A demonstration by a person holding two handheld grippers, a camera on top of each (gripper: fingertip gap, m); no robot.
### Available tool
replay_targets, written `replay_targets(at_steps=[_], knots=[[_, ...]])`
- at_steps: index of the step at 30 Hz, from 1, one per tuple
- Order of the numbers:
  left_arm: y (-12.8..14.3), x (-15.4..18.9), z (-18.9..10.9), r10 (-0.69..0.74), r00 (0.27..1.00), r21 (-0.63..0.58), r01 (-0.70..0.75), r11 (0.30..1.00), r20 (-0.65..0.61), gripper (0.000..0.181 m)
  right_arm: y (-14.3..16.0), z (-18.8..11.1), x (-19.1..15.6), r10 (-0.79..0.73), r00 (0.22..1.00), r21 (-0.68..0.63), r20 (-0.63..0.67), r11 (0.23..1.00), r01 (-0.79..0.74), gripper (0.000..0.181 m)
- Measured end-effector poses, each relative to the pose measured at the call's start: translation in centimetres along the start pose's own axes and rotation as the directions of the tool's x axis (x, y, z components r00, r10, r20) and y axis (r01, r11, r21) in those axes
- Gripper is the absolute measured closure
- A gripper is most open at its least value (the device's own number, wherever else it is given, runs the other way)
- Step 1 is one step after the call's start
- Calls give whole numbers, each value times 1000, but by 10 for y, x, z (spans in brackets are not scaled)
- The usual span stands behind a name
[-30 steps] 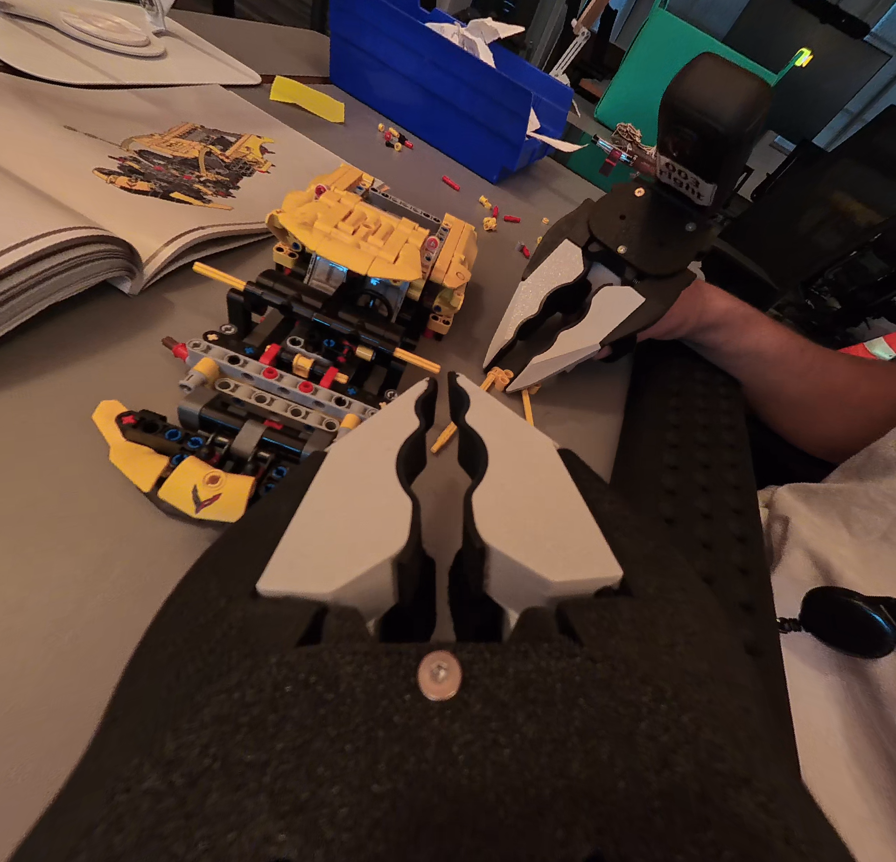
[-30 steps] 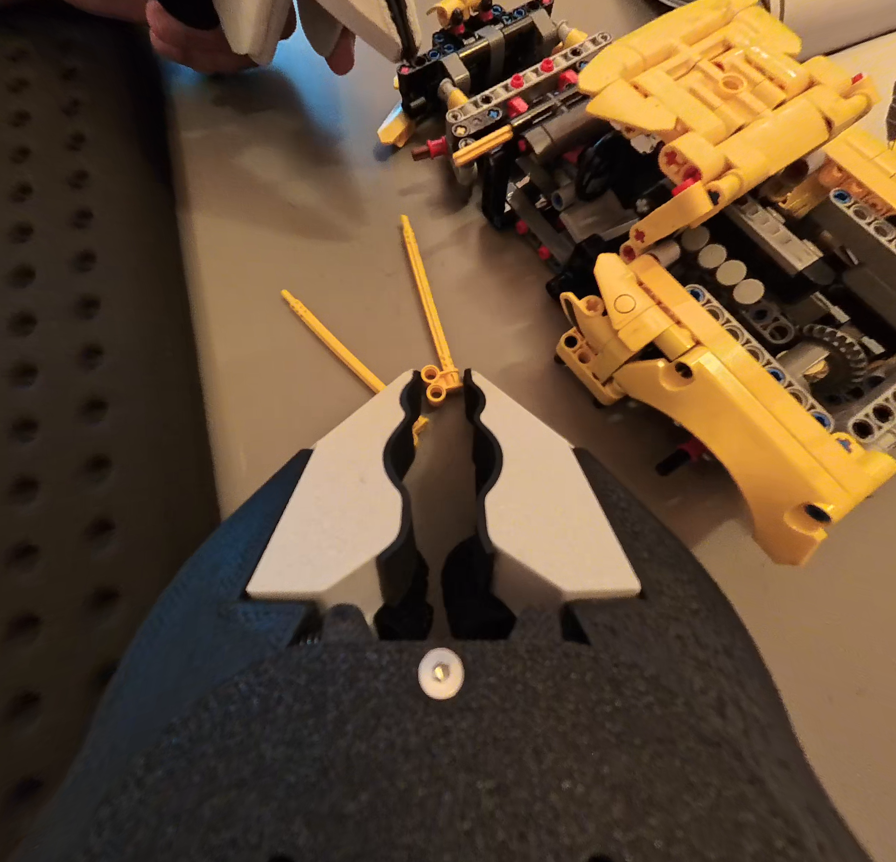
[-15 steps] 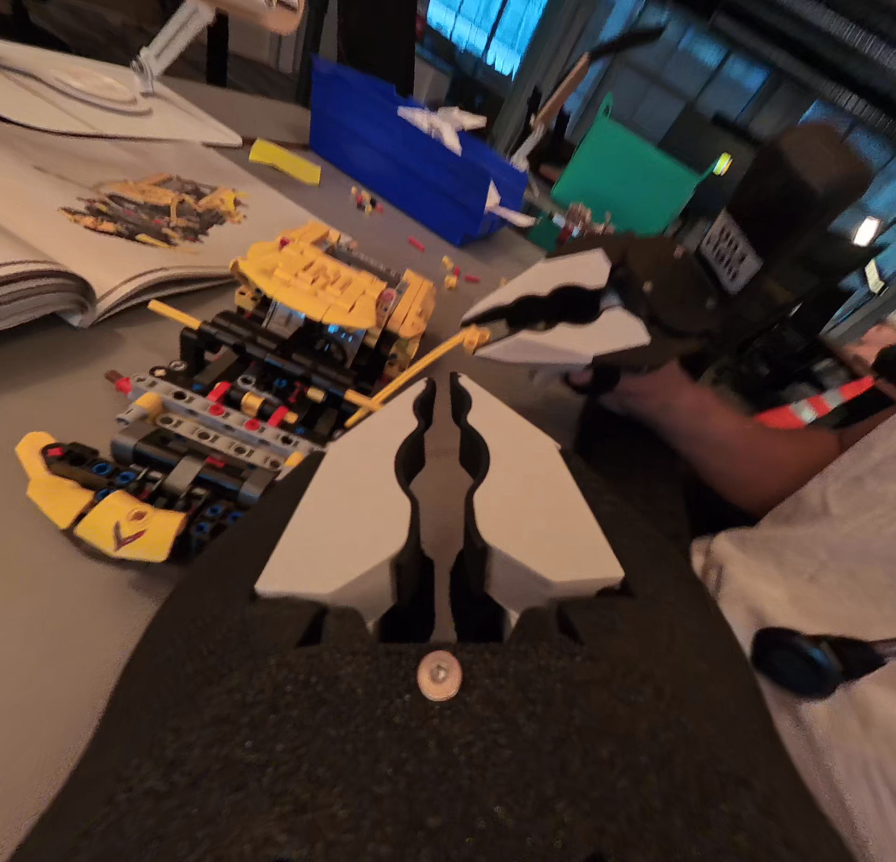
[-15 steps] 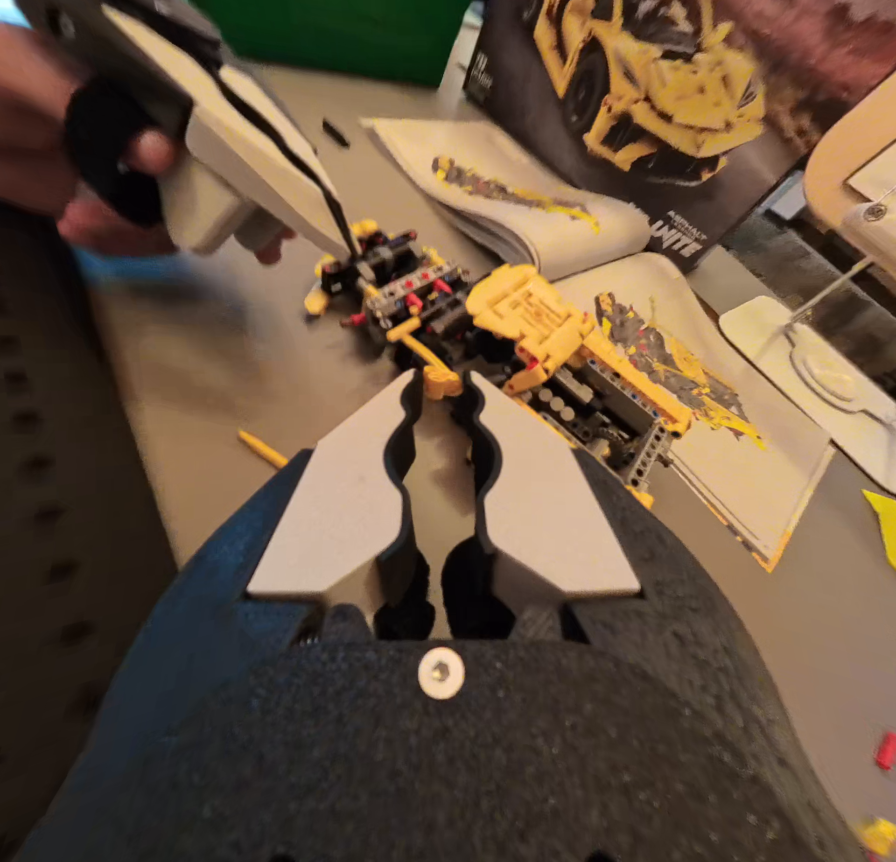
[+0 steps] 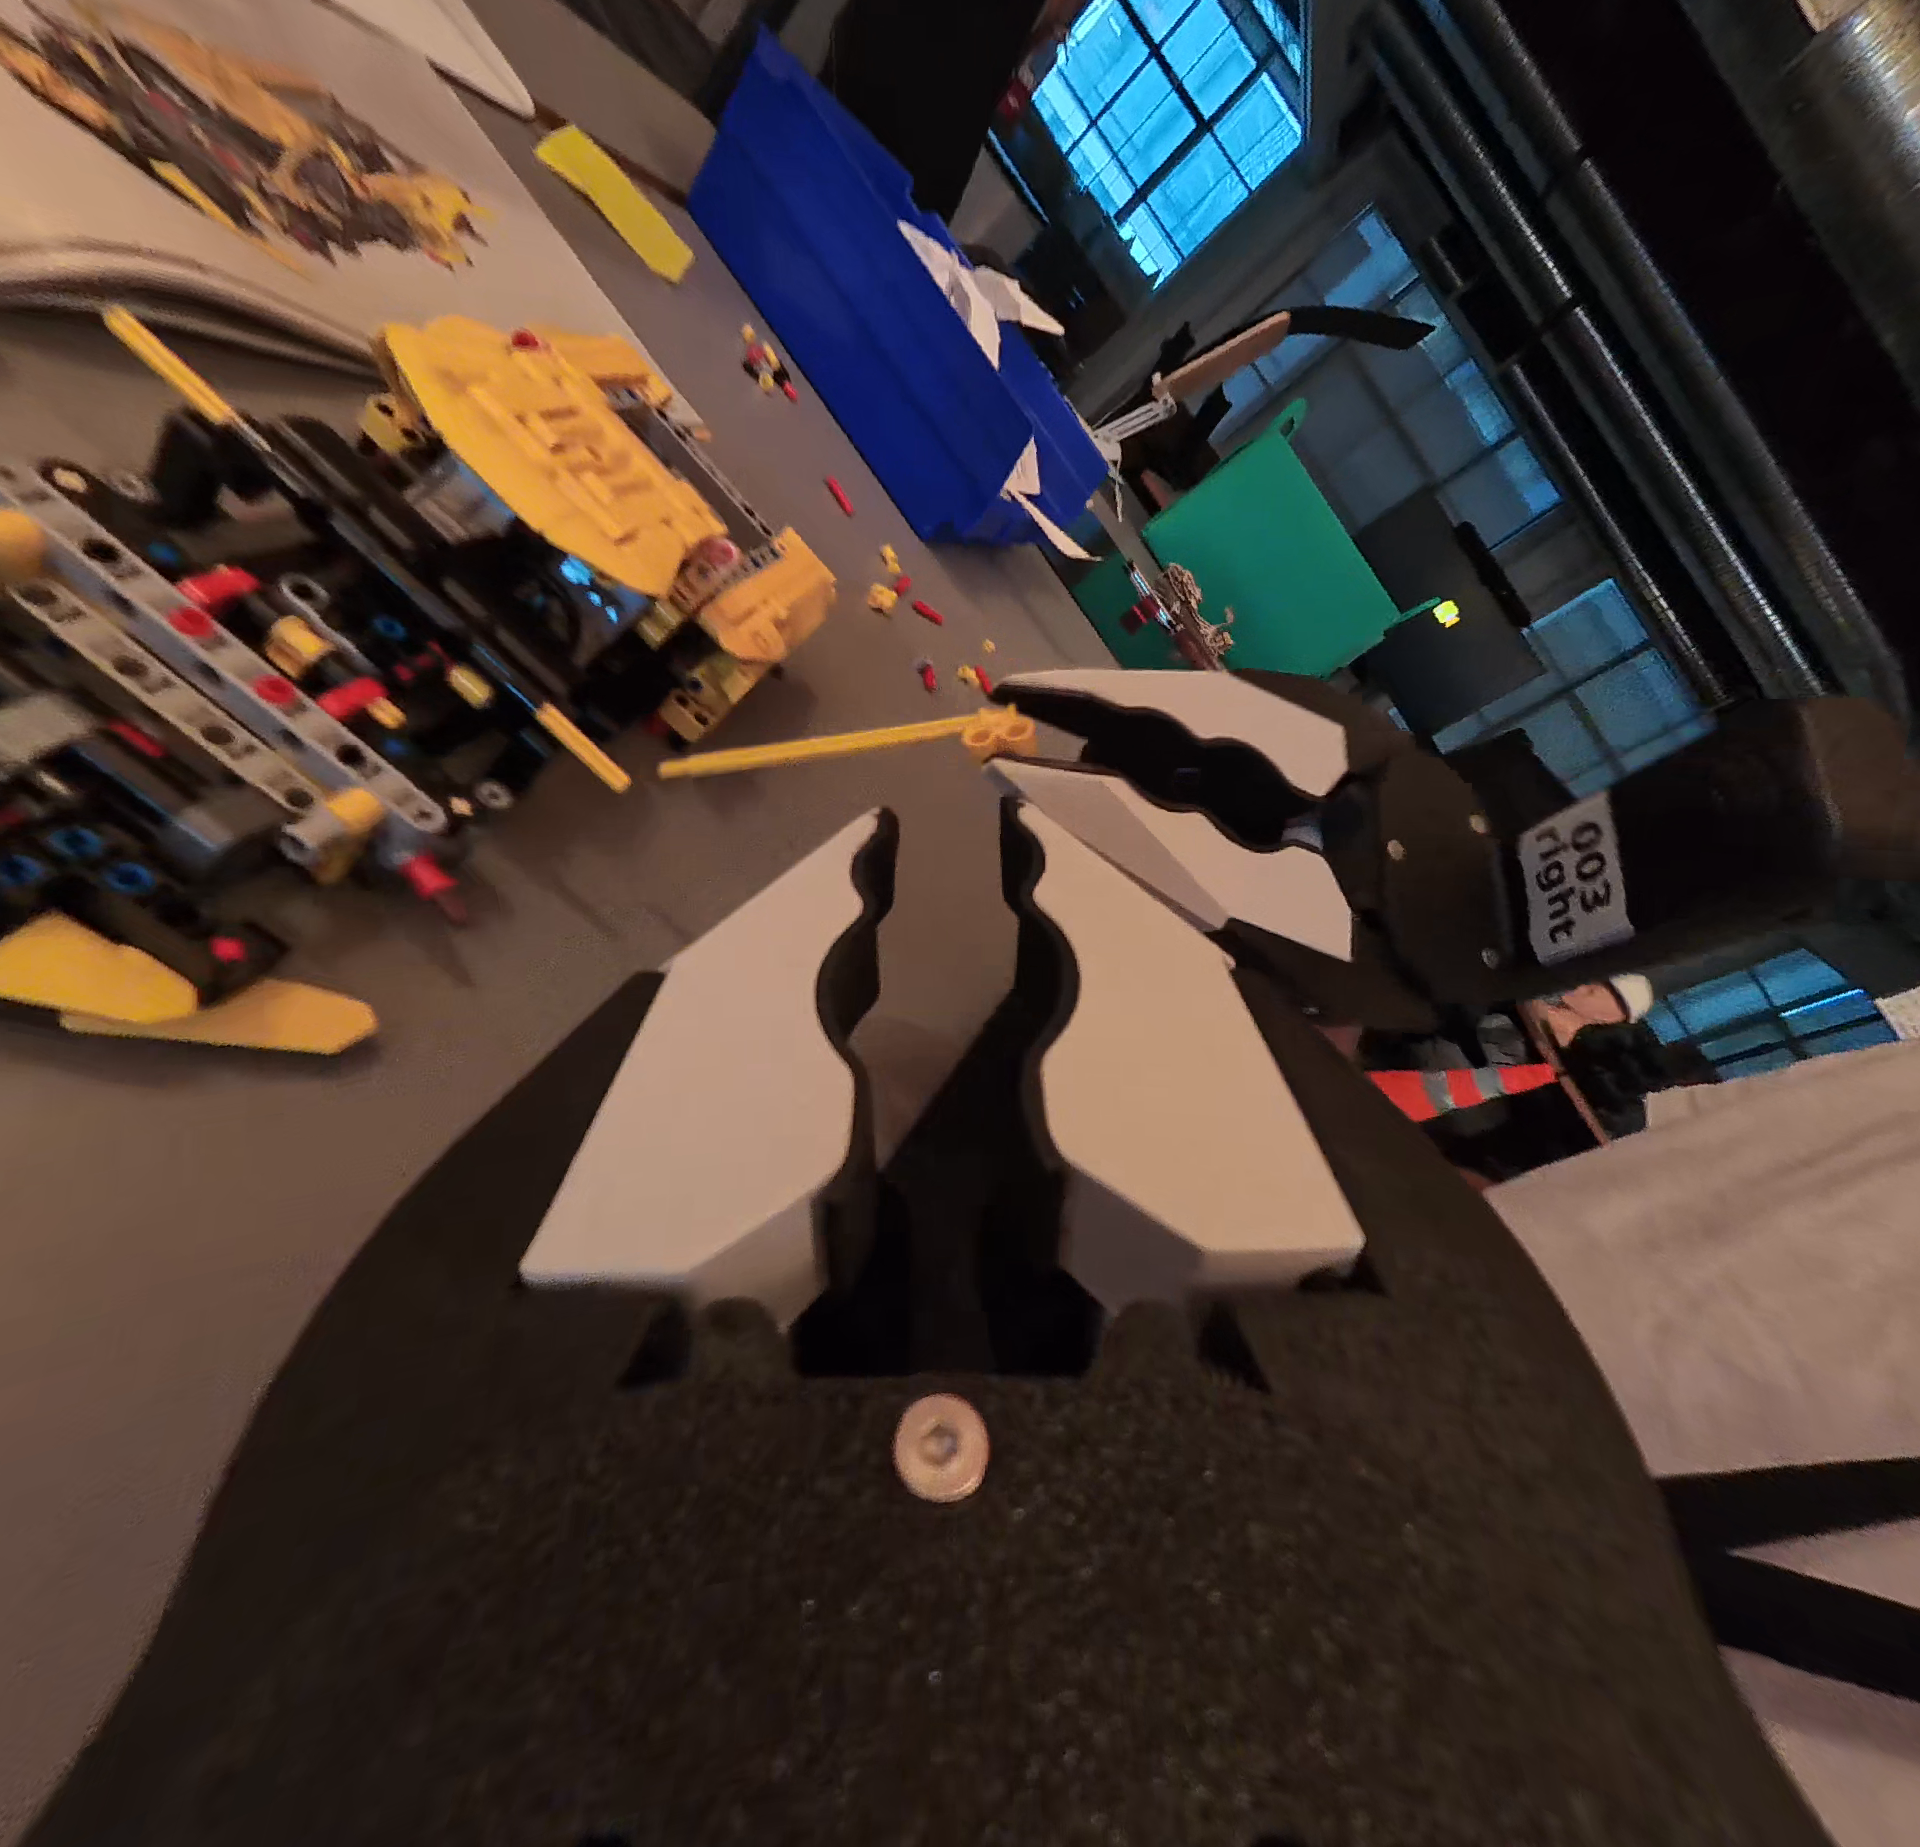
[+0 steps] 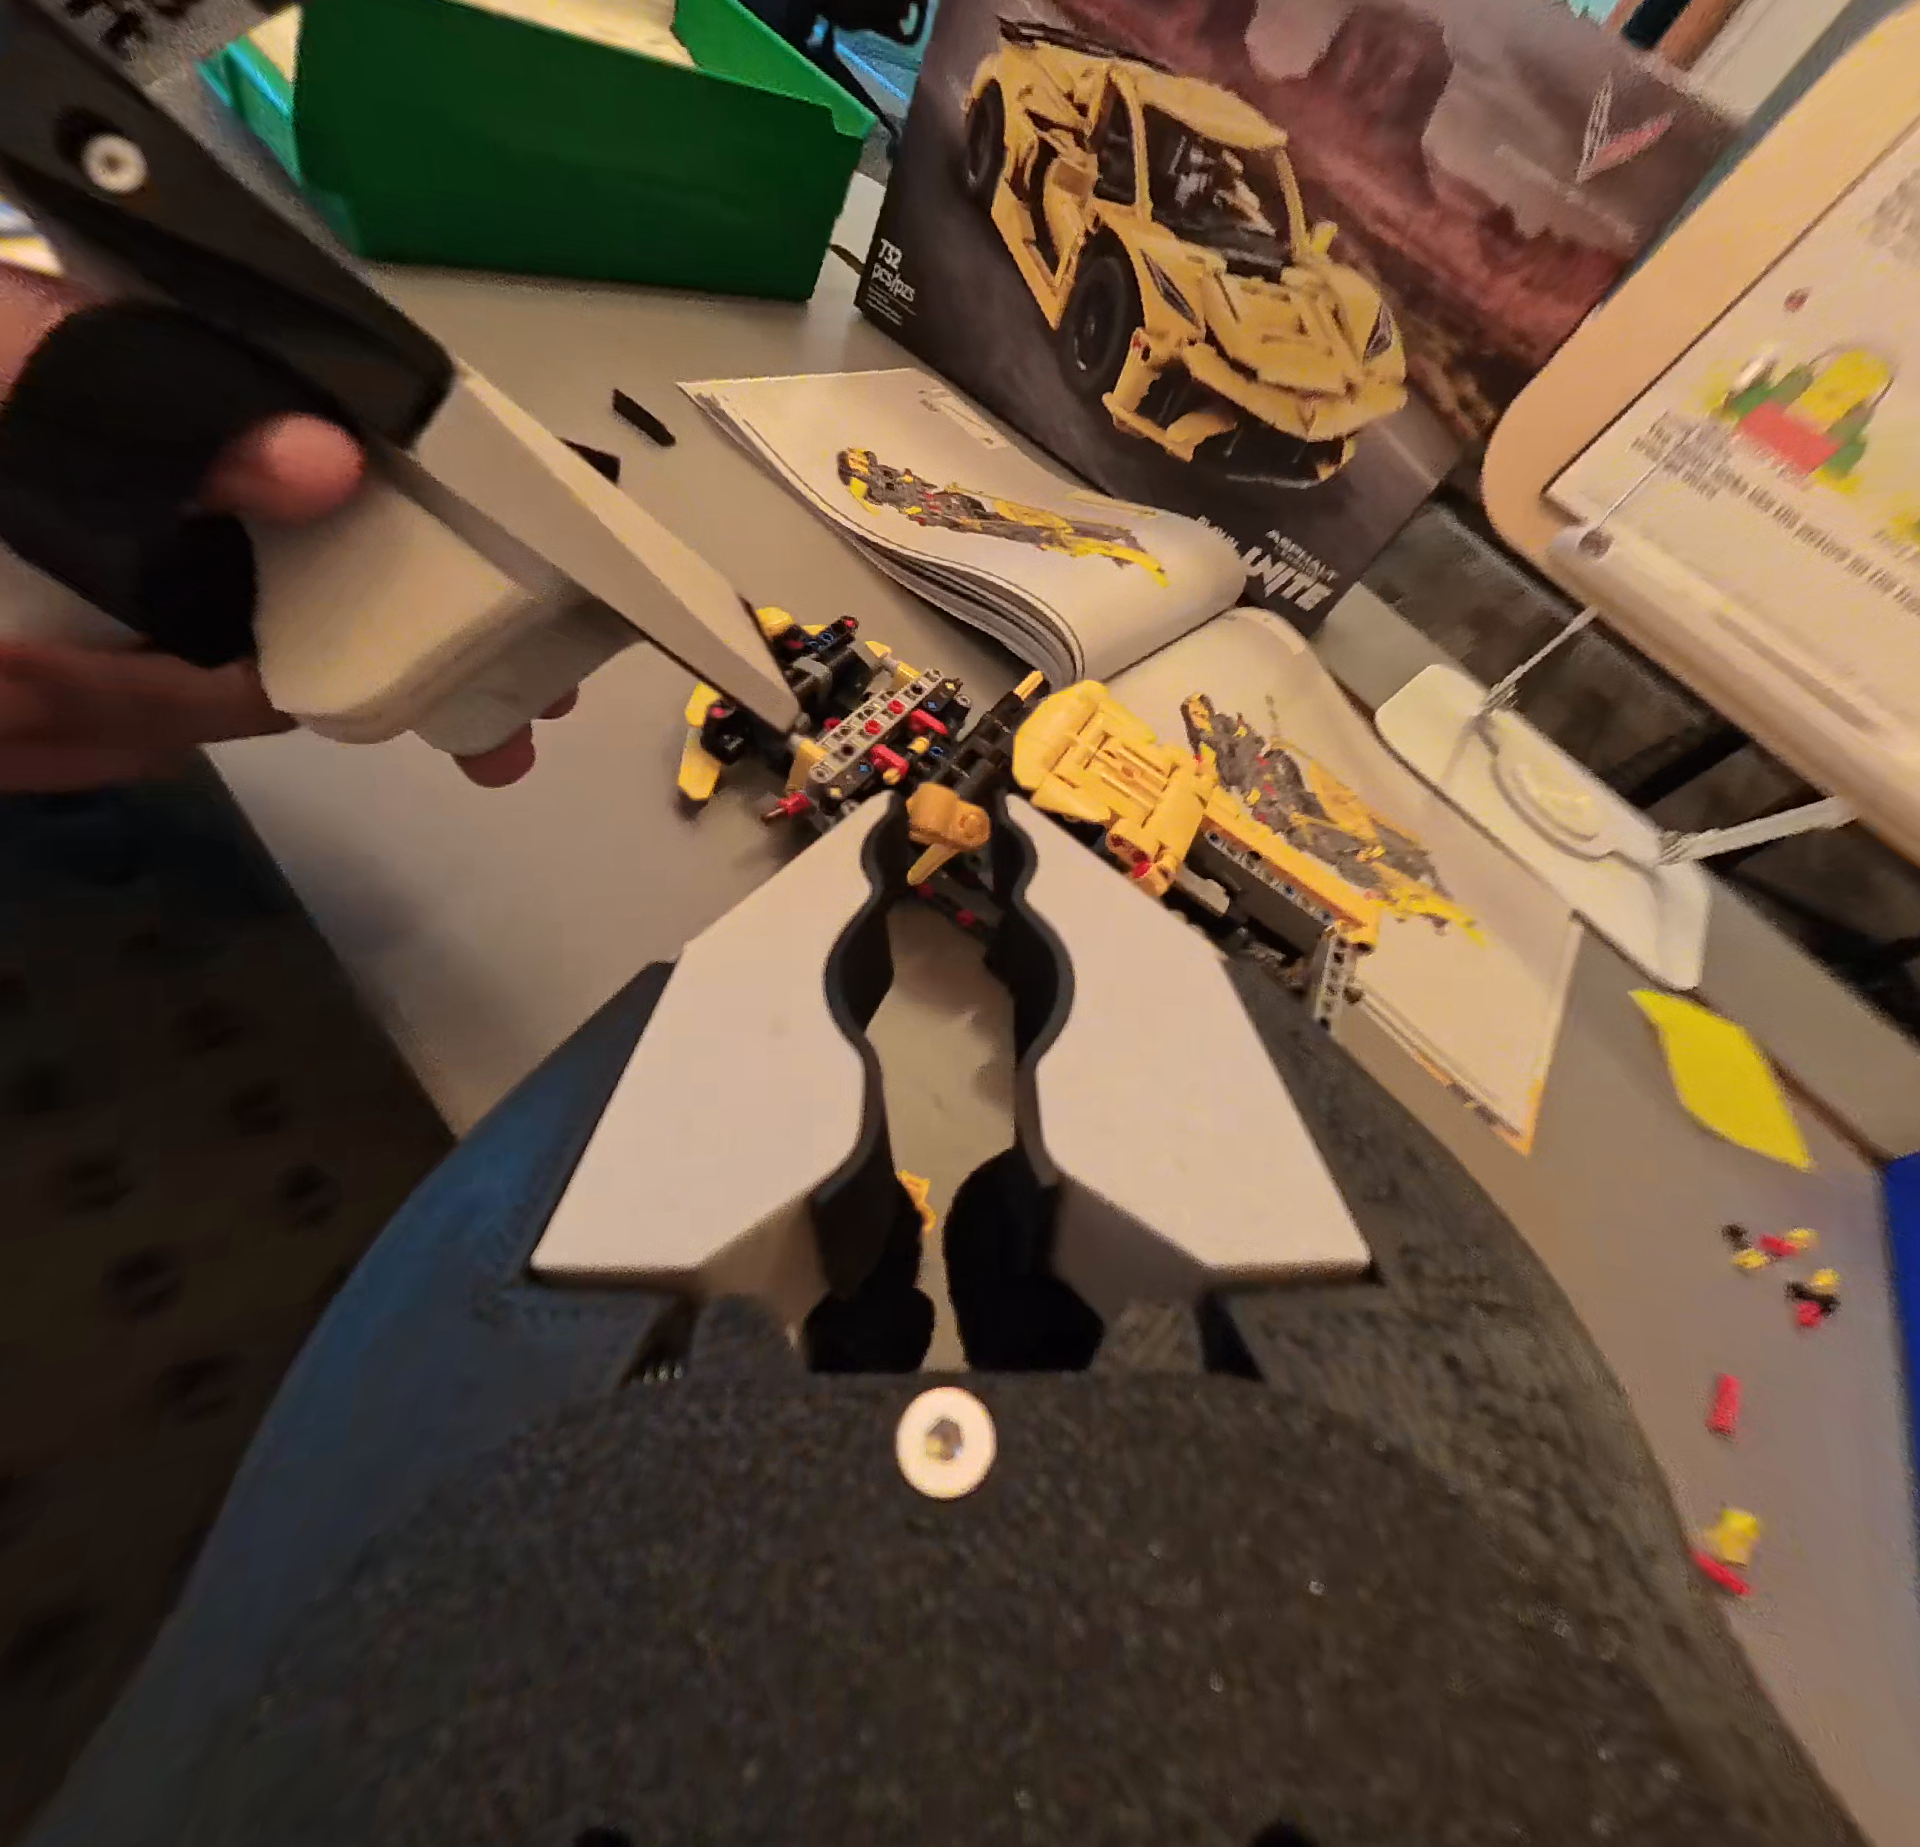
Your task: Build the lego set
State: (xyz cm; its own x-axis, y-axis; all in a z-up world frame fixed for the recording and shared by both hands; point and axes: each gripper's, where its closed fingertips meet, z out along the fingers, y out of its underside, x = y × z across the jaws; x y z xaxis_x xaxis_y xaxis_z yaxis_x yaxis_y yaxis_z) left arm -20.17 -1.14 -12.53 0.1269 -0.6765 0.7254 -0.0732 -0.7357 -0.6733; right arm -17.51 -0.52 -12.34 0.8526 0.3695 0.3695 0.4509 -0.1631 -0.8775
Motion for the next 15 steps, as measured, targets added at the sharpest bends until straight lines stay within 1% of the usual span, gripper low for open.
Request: replay_targets(at_steps=[1, 3, 5, 7, 8, 10, 13, 15], knots=[[3, 3, 0, -19, 1000, -15, 19, 1000, -7, 160, -4, -4, -2, -54, 998, 3, -19, 999, 54, 167], [8, 11, 0, -75, 995, -37, 73, 997, -69, 157, -14, -13, -5, -195, 976, 4, -93, 981, 196, 167], [7, 21, -2, -144, 976, -44, 139, 989, -165, 157, -25, -20, -7, -344, 920, 14, -190, 936, 352, 167], [5, 32, -3, -201, 945, -49, 194, 980, -258, 156, -30, -22, -14, -464, 850, 8, -249, 877, 481, 167], [3, 36, -4, -209, 934, -49, 204, 978, -289, 154, -29, -22, -15, -505, 819, -18, -274, 854, 520, 167], [2, 43, -5, -165, 937, -45, 159, 986, -308, 150, -25, -19, -23, -548, 792, -25, -269, 826, 564, 167], [4, 46, -6, -105, 949, -66, 89, 994, -297, 149, -30, -25, -29, -592, 742, 15, -316, 779, 627, 167], [2, 50, -8, -109, 939, -70, 91, 993, -328, 150, -34, -28, -37, -607, 725, 62, -326, 752, 656, 167]])
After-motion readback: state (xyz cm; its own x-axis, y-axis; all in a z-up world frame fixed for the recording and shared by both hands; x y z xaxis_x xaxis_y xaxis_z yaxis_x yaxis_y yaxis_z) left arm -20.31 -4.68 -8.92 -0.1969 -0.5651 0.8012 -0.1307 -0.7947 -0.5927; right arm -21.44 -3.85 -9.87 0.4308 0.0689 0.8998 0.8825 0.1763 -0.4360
